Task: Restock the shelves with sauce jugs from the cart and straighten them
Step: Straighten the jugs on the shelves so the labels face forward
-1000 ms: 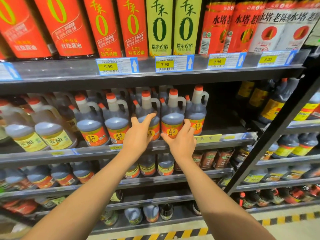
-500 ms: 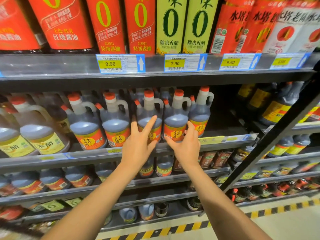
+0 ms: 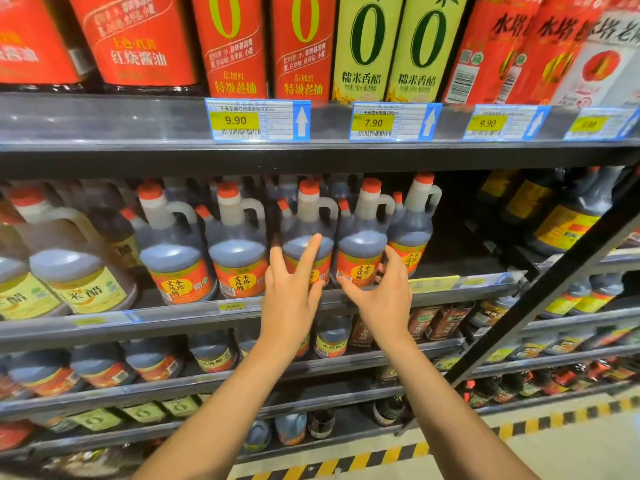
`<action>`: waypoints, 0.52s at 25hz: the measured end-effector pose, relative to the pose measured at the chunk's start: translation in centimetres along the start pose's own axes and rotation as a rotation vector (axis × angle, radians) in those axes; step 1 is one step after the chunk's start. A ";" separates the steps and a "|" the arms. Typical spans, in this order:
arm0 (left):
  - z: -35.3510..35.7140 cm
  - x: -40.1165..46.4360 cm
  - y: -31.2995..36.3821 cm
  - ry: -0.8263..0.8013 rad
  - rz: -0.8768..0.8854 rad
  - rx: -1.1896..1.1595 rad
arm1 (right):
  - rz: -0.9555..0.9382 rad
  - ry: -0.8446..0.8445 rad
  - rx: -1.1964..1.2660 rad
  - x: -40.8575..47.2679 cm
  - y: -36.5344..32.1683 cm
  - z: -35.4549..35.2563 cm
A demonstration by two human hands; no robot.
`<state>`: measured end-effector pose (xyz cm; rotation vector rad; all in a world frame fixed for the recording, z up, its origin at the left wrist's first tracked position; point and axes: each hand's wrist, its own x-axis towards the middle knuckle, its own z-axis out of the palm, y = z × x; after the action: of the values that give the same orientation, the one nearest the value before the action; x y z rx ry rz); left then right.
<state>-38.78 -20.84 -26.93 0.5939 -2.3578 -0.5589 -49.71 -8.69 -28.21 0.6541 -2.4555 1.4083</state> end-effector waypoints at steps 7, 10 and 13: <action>0.1 0.2 -0.5 0.016 -0.016 -0.021 | 0.005 -0.030 0.023 0.0 0.5 -0.1; 0.3 0.0 -0.1 0.061 -0.021 -0.009 | -0.008 -0.047 0.027 0.1 0.7 -0.2; 0.3 -0.1 0.4 0.090 -0.031 0.024 | -0.011 -0.074 0.019 0.2 0.8 -0.5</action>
<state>-39.01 -20.41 -26.99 0.6538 -2.2772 -0.5074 -50.26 -7.92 -28.51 0.7357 -2.4934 1.4294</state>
